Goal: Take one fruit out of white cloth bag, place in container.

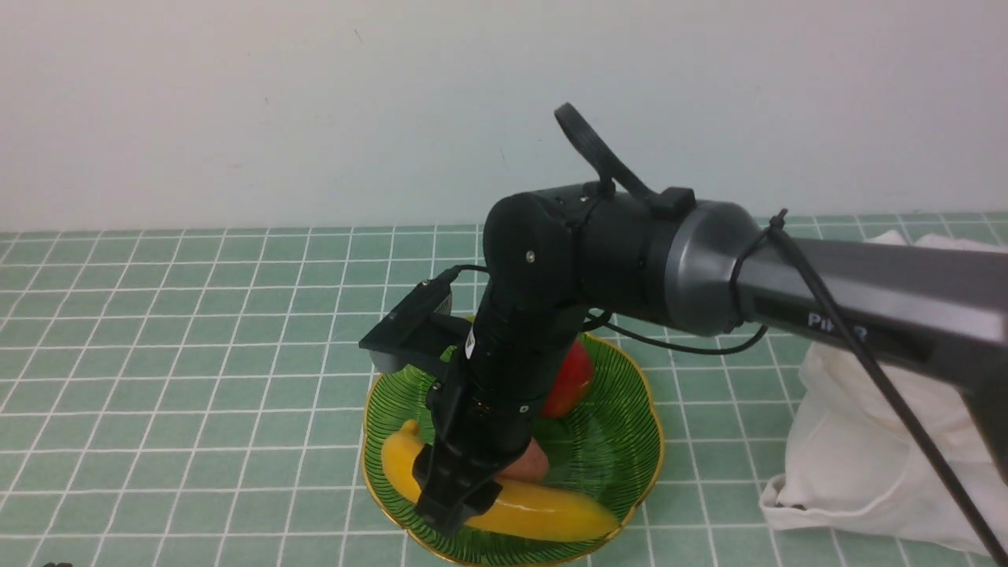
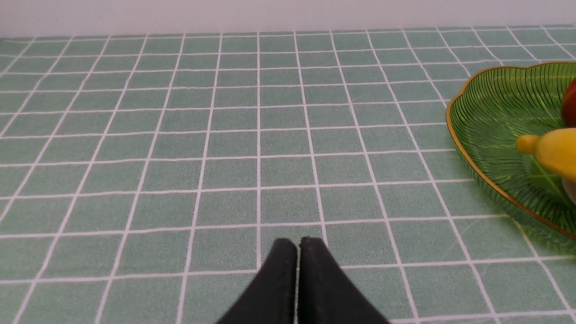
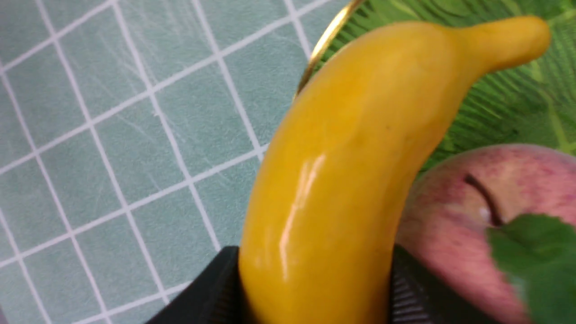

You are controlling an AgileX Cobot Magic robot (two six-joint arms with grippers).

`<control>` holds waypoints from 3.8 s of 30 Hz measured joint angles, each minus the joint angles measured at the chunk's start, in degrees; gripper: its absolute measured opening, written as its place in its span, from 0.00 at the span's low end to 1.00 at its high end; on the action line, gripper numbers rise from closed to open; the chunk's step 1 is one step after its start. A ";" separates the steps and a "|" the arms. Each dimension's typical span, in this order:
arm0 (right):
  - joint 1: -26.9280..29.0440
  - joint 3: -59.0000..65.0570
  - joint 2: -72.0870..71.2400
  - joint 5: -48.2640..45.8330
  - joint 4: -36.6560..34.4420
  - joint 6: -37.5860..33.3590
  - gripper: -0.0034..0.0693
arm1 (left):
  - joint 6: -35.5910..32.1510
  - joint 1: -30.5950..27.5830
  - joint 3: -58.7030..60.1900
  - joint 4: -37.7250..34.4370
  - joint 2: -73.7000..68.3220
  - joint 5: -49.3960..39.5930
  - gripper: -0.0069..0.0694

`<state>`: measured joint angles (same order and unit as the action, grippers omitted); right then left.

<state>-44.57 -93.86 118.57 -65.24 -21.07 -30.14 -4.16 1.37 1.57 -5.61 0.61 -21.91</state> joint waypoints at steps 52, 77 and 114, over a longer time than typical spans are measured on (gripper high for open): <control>-0.04 52.19 -104.71 41.55 46.55 55.24 0.03 | 0.00 0.00 0.00 0.00 0.00 0.00 0.08; -0.12 65.84 -119.59 46.63 37.52 50.77 0.03 | 0.00 0.00 0.00 0.00 0.00 0.00 0.08; 47.63 94.87 -119.42 42.05 14.84 16.38 0.03 | 0.00 0.00 0.00 0.00 0.00 0.00 0.08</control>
<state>3.06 1.01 -0.85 -23.19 -6.23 -13.76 -4.16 1.37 1.57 -5.61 0.61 -21.91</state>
